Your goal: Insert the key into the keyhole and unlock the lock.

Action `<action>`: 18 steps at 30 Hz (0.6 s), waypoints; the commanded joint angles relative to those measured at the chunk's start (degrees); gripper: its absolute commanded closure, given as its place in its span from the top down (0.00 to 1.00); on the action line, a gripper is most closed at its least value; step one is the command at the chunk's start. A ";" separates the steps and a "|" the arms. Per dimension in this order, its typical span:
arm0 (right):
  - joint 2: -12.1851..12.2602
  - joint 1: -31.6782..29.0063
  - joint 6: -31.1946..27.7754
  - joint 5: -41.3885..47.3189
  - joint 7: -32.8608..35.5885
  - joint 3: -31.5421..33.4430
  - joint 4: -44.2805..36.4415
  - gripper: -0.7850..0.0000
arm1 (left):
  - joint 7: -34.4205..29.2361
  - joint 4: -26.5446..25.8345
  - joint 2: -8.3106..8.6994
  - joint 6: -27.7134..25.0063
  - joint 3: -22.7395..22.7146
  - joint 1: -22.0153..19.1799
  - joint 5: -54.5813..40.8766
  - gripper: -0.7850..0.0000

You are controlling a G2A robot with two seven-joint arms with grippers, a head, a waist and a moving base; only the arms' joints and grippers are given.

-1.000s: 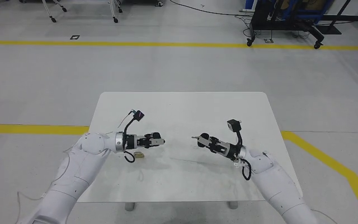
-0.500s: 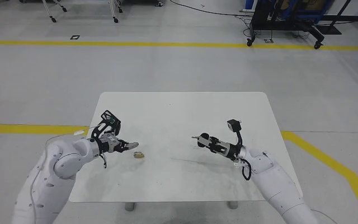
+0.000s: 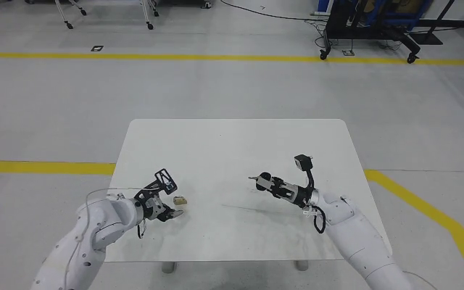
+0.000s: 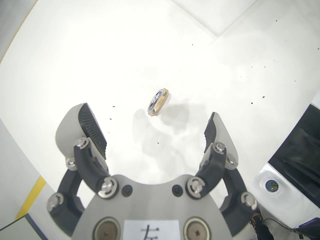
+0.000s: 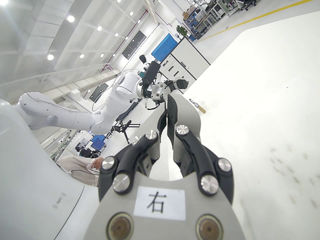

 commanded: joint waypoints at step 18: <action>0.00 0.00 0.00 0.00 0.00 0.00 0.00 0.00 | -1.71 3.36 -0.66 0.36 5.08 -4.19 0.69 0.41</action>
